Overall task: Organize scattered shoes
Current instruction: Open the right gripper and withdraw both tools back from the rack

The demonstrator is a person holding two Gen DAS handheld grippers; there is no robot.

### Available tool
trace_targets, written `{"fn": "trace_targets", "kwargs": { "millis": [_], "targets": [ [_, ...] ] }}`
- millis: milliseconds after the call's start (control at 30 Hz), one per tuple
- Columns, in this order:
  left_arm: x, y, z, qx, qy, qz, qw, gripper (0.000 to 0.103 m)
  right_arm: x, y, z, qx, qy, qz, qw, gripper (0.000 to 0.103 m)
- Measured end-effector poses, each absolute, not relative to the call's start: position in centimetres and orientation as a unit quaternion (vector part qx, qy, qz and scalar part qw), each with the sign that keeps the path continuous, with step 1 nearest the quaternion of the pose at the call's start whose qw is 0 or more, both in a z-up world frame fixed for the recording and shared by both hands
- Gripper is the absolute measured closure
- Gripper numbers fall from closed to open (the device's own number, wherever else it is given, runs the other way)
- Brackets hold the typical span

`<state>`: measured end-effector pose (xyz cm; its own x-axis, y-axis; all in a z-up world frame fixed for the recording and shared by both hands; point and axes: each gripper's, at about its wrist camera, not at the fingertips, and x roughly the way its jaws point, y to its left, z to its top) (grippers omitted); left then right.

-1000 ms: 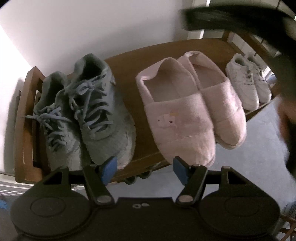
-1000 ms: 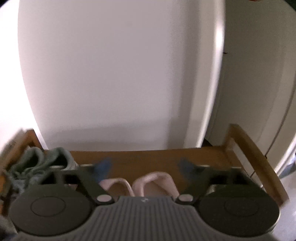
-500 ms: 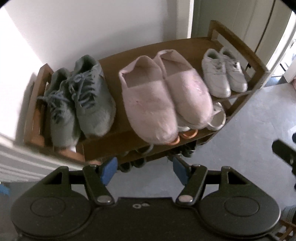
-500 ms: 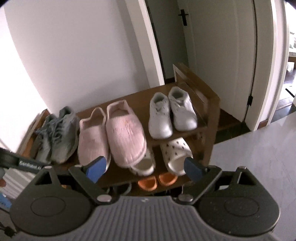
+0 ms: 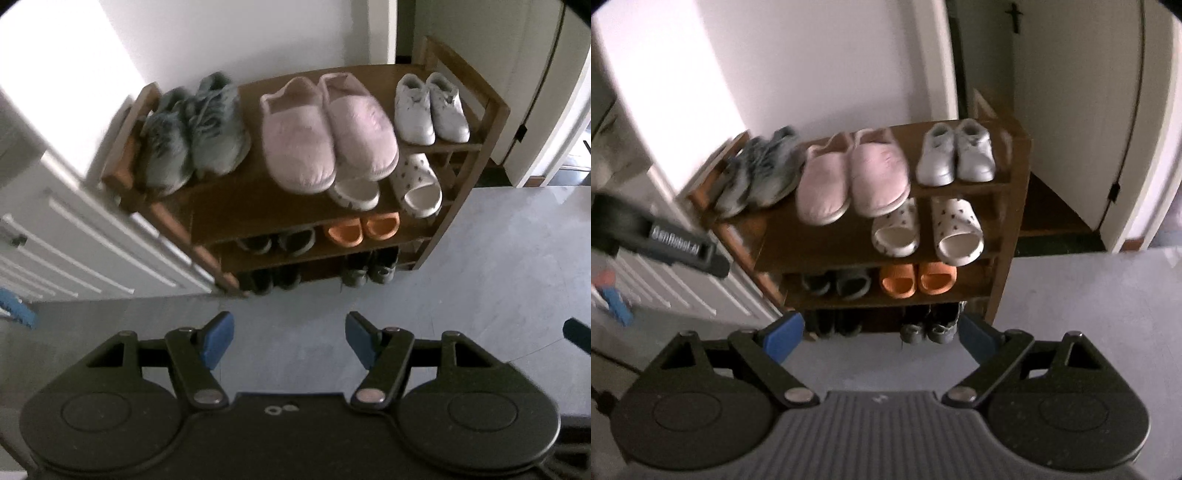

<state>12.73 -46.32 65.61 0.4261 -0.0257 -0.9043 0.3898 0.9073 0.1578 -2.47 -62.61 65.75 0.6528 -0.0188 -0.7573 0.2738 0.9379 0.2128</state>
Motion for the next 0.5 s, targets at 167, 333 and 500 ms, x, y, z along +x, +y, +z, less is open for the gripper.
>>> {"fn": "trace_targets", "kwargs": {
  "millis": [167,333,500],
  "targets": [
    [10.1,-43.1,65.8,0.166,0.501,-0.147,0.837,0.036,-5.4,-58.6,65.4,0.161,0.402,-0.101,0.896,0.010],
    [7.2,-39.3,63.6,0.186,0.476,-0.149,0.846,0.036,-7.9,-53.6,64.9,0.144,0.380,-0.136,0.904,0.010],
    [5.8,-36.3,58.9,0.188,0.521,-0.135,0.821,0.036,-9.0,-49.8,62.3,0.163,0.390,-0.139,0.895,0.010]
  ]
}}
